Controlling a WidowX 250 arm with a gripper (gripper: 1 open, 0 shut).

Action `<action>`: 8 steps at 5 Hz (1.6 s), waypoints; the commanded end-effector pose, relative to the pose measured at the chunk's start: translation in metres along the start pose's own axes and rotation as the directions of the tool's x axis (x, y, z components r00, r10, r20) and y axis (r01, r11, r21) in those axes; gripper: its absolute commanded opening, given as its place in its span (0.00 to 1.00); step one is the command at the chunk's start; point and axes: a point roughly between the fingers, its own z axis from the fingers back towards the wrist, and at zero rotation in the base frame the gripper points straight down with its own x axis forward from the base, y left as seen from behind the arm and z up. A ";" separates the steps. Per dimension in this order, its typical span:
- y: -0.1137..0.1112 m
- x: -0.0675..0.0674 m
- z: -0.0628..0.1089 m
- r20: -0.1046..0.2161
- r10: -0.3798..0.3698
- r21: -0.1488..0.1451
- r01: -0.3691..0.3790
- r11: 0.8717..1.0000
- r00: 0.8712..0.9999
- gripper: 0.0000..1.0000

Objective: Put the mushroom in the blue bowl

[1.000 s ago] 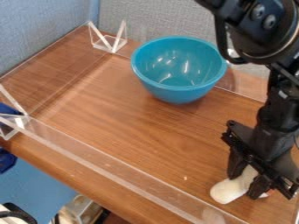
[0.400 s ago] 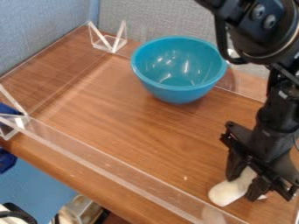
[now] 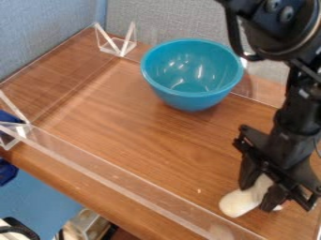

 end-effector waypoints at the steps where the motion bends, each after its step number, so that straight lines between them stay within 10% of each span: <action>1: 0.000 0.002 0.046 0.093 -0.002 0.022 0.000 1.000 0.996 0.00; 4: 0.058 0.002 0.126 0.187 0.055 0.146 -0.083 0.986 0.981 0.00; 8: 0.117 0.019 0.085 0.103 0.125 0.139 -0.139 0.980 0.987 0.00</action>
